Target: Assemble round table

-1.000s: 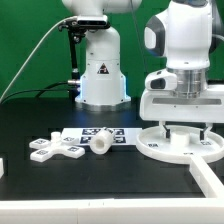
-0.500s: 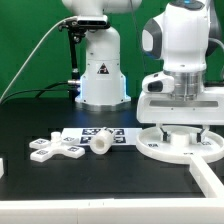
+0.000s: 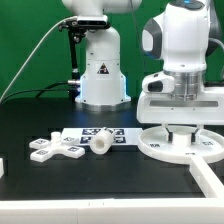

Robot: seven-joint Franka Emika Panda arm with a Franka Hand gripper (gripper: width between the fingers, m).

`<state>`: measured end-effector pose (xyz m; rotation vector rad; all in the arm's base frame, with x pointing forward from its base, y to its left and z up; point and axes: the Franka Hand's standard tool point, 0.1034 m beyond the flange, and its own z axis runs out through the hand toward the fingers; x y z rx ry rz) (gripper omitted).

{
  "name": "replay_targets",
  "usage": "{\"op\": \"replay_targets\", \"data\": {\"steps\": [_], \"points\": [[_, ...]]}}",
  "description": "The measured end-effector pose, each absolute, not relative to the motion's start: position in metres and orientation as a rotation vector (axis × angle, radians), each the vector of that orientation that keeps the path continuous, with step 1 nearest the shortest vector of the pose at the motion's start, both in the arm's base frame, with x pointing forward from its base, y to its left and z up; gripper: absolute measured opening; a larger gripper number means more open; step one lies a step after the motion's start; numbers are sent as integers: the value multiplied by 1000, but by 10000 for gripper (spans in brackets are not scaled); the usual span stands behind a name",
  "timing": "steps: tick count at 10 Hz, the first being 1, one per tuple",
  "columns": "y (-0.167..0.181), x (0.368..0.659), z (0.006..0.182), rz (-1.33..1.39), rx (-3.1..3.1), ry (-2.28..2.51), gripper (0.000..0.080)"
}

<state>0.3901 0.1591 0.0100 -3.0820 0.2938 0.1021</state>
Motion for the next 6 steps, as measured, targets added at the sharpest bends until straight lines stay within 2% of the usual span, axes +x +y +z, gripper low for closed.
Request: {"op": "replay_targets", "data": {"steps": [1,4,6], "points": [[150,393,18,133,-3089,265,401],[124,422,61,201,-3079,147,401],[116,436,68,189,-3073,124,403]]}}
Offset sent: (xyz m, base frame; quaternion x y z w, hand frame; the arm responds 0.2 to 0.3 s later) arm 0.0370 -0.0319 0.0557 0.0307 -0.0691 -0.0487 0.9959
